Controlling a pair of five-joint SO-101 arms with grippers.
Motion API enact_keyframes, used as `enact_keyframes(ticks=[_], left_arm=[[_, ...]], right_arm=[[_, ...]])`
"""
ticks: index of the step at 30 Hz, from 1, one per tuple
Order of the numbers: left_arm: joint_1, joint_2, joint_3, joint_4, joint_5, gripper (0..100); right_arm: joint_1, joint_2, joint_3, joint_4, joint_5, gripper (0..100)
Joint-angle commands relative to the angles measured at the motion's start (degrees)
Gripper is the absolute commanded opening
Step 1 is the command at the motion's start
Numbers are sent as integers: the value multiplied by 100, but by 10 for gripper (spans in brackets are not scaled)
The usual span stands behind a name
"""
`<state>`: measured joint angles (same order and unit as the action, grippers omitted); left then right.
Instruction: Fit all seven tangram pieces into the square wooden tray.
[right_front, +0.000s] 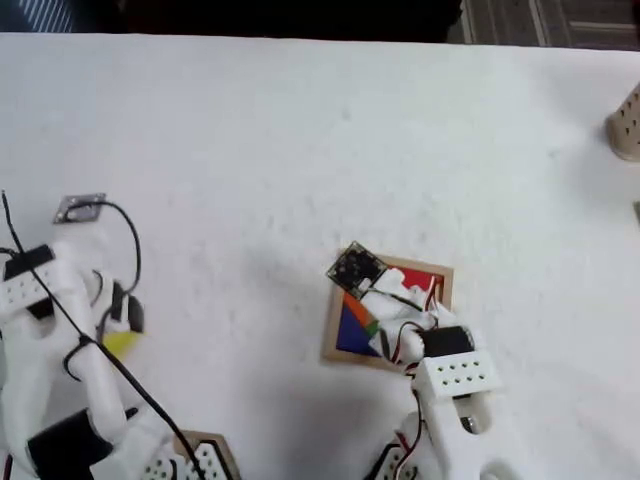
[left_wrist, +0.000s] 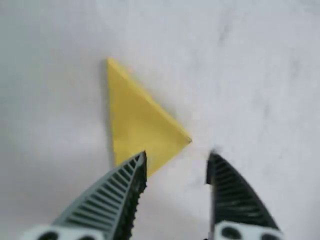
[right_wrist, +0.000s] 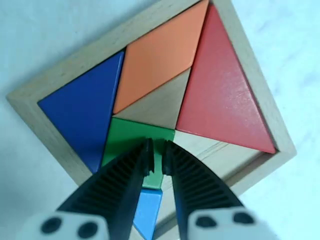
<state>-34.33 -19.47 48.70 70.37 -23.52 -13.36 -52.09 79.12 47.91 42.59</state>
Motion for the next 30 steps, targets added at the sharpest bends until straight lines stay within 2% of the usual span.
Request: enact_keyframes(ticks=[1,6,14,18,24,30], left_arm=[[-75,-242,176,-413,-484,317],[-321,-242,396,-1187,-554,339],[-391,-233,747,-1275,-1327,339],[-418,-233,765,-1363,-1354,339],[-813,-224,730,-1609,-1319,341],[-971,-233,738,-1433,-1301,395]], right_arm=[[4,-48,0,119,70,45],[4,-48,0,127,70,45],[-4,-48,0,127,70,45],[-13,-48,0,127,79,45],[-4,-48,0,127,79,45],[-13,-48,0,127,79,46]])
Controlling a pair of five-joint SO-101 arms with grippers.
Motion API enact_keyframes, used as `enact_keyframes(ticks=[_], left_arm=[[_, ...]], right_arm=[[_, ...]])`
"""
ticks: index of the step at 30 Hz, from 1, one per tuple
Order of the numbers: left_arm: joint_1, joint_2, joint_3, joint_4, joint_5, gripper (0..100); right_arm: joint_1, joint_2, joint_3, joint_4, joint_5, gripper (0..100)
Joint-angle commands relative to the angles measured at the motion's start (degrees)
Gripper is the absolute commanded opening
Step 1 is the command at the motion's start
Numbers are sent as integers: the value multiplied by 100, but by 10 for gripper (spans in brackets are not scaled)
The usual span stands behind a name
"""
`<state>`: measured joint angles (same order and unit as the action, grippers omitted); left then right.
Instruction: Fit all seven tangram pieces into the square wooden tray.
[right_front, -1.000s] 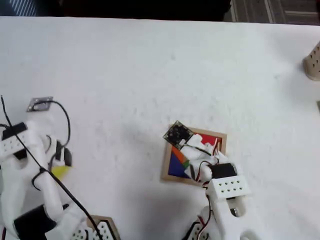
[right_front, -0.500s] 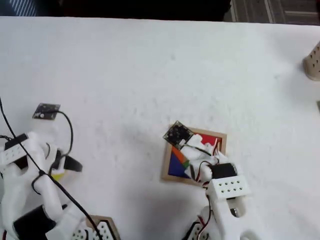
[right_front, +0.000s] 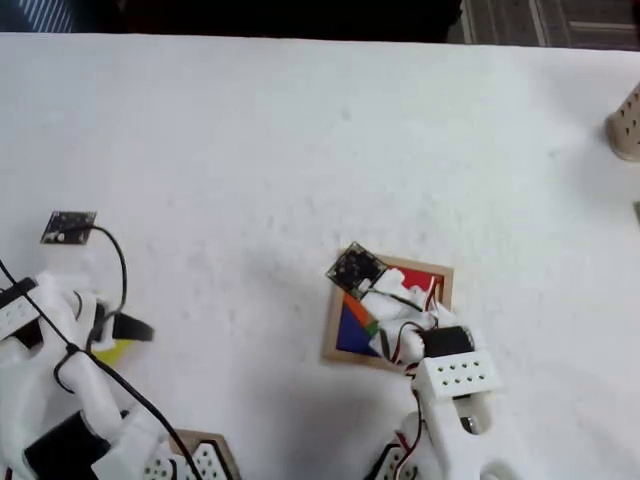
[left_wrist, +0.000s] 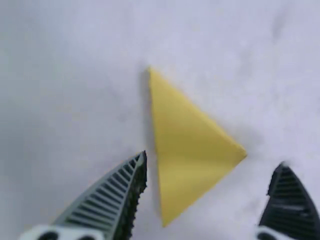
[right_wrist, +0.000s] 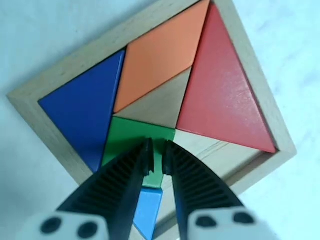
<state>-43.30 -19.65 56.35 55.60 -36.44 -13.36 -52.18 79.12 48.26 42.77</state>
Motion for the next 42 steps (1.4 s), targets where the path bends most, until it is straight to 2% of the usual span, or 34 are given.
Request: enact_keyframes(ticks=[1,6,10,16,20,24,31,36,42], left_arm=[[-75,-215,-35,44,0,394],[22,-198,9,-246,0,397],[163,-40,-44,-141,0,397],[215,1024,-536,-141,0,394],[207,1710,-1064,281,0,393],[180,1912,-1319,281,0,392],[295,1912,-1618,273,756,392],[338,1938,-1582,-44,1371,392],[312,1938,-1574,229,1037,392]], right_arm=[[-13,-40,0,92,62,46],[-13,-40,0,92,62,46],[-13,-40,0,92,62,46],[-13,-40,0,92,62,46],[-13,-40,0,101,62,46],[-13,-40,0,101,62,46],[-13,-40,0,207,343,45],[-13,-40,0,207,352,45],[-13,-40,0,207,378,45]])
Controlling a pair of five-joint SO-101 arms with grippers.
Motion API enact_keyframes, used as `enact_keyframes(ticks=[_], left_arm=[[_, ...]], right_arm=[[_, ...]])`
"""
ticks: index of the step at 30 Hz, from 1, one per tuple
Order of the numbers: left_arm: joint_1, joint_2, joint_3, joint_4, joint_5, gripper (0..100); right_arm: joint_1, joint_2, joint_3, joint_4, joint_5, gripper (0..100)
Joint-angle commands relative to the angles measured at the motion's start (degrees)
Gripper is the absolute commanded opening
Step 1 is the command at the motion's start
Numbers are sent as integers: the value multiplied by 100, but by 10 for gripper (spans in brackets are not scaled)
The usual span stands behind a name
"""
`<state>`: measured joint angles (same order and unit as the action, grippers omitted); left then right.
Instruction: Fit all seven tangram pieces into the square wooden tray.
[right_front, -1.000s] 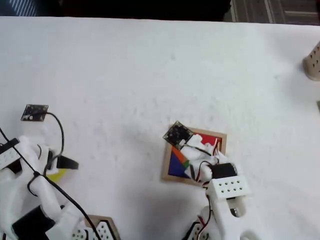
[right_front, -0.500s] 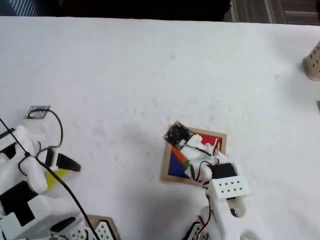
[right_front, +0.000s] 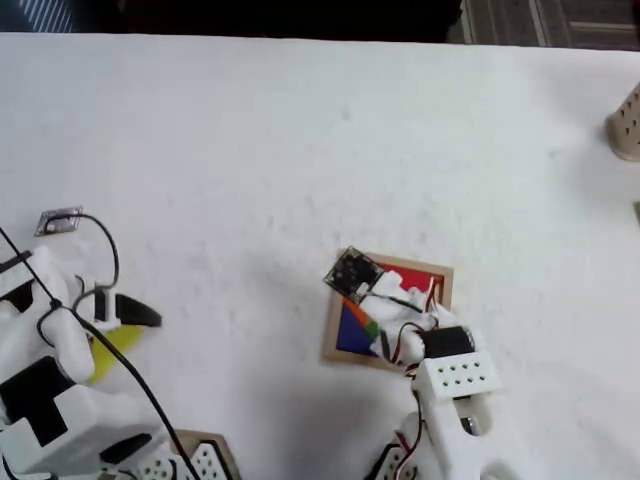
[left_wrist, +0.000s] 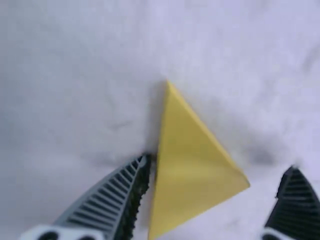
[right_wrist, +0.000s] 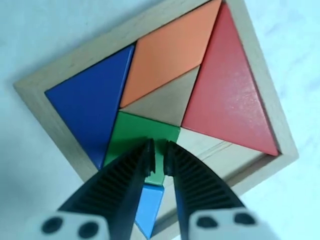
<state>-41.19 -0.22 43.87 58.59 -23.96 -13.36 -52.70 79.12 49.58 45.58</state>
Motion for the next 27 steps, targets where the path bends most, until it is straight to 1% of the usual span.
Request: enact_keyframes(ticks=[1,8,11,13,16,17,20,24,27], left_arm=[[92,-22,-290,-9,-352,392],[-13,-31,-62,-35,-1108,392],[-163,13,-53,-316,-1196,385],[-198,13,44,-510,-1319,347],[-154,-22,475,-888,-1793,290],[-154,-22,589,-1081,-1837,282],[-163,-22,712,-1556,-1574,291],[-154,-31,695,-1600,-1503,308],[-154,-31,686,-1609,-1512,287]], right_arm=[[-13,13,0,75,97,45],[-13,13,0,75,97,45],[-13,13,0,75,97,45],[-13,13,0,75,97,45],[-13,13,0,75,97,45],[-4,13,0,75,97,45],[-13,13,0,75,97,45],[-13,13,0,75,97,45],[-4,13,0,75,97,45]])
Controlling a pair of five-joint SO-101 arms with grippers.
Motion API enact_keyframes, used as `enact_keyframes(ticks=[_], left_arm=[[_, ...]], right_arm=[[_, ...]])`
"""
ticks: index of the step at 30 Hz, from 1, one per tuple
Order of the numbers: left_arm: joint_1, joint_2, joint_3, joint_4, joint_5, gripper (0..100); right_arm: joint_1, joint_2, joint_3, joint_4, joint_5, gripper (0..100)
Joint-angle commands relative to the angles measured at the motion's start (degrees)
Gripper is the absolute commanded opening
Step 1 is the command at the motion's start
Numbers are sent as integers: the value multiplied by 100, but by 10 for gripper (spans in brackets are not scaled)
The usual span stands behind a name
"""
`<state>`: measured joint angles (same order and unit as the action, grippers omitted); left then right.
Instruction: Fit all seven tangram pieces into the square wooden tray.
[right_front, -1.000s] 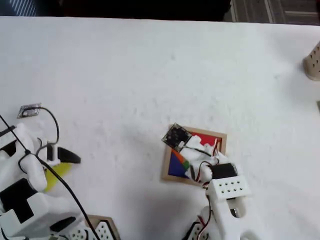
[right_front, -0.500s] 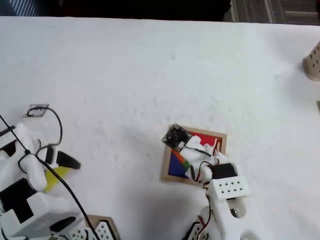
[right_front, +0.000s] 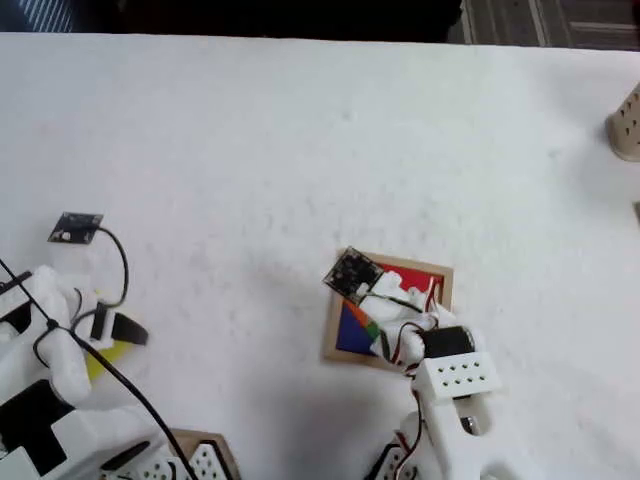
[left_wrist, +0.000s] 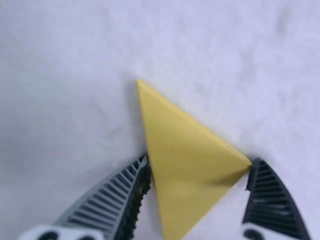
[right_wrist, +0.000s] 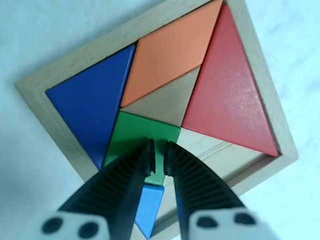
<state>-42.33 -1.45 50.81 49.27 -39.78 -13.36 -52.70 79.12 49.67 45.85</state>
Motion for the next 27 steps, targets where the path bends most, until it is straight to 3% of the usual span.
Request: enact_keyframes(ticks=[1,9,24,27], left_arm=[[-48,92,-18,-686,70,273],[-40,84,-26,-668,70,16],[-75,84,-1116,985,123,24],[-75,84,-1547,1336,695,69]], right_arm=[[-4,13,0,66,70,45],[4,13,0,66,70,45],[4,13,0,66,70,45],[-4,13,0,66,70,45]])
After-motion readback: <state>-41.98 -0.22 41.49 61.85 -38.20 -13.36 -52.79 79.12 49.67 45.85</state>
